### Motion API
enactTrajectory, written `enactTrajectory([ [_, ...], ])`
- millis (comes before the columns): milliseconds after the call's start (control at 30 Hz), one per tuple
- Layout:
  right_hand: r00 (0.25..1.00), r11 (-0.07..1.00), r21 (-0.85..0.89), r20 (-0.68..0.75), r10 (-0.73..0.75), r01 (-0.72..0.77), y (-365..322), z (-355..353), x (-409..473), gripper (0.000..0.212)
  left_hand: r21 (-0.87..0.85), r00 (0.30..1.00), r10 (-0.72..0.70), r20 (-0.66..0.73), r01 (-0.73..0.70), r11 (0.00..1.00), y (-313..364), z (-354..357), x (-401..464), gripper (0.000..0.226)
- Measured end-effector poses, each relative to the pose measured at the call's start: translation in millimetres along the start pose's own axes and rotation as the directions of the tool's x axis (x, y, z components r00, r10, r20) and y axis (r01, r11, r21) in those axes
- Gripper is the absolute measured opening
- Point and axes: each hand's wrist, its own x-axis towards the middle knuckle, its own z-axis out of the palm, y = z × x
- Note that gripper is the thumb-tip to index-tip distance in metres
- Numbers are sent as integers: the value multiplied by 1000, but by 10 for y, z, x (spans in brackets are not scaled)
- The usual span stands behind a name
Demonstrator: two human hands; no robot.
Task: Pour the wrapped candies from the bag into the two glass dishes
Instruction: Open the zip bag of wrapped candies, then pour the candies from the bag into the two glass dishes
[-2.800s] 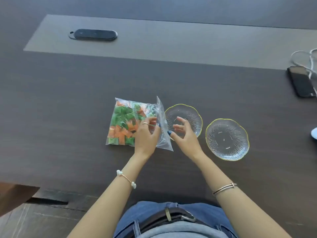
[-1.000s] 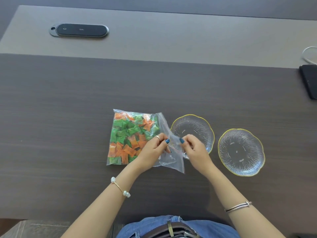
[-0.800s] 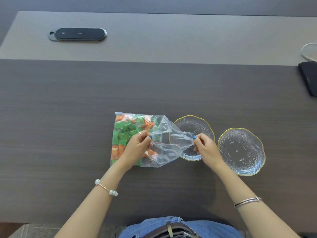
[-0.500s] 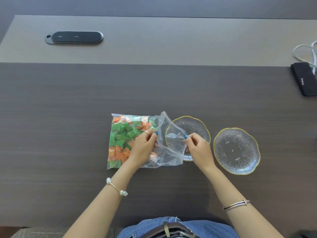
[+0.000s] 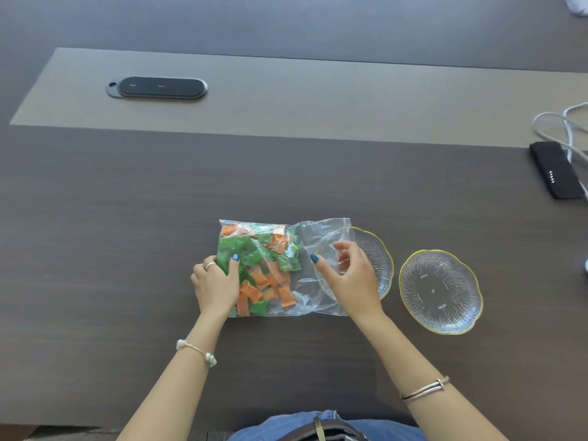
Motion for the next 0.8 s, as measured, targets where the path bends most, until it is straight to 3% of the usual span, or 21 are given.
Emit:
enactTrajectory([
  [200, 961, 947, 180, -30, 274, -264, 98, -50, 124, 52, -142, 992, -15, 128, 33, 989, 68, -49, 171, 39],
  [333, 949, 900, 308, 44, 311, -309, 130, -192, 164, 25, -286, 981, 78, 175, -26, 958, 143, -107, 139, 26],
  [433, 959, 905, 331, 0, 282, -266, 166, -332, 218, 15, -497, 980, 124, 158, -30, 867, 257, -181, 118, 25],
  [567, 953, 882, 373, 28, 300, -289, 208, -507, 254, 5, -720, 944, 201, 262, 52, 692, 486, -287, -58, 25],
  [700, 929, 813, 458, 92, 360, -360, 260, -626, 267, 9, -832, 897, 350, 269, 34, 554, 720, -327, -263, 13],
  [800, 923, 758, 537, 123, 365, -371, 286, -675, 284, 9, -857, 866, 422, 267, 13, 515, 862, -375, -415, 10],
])
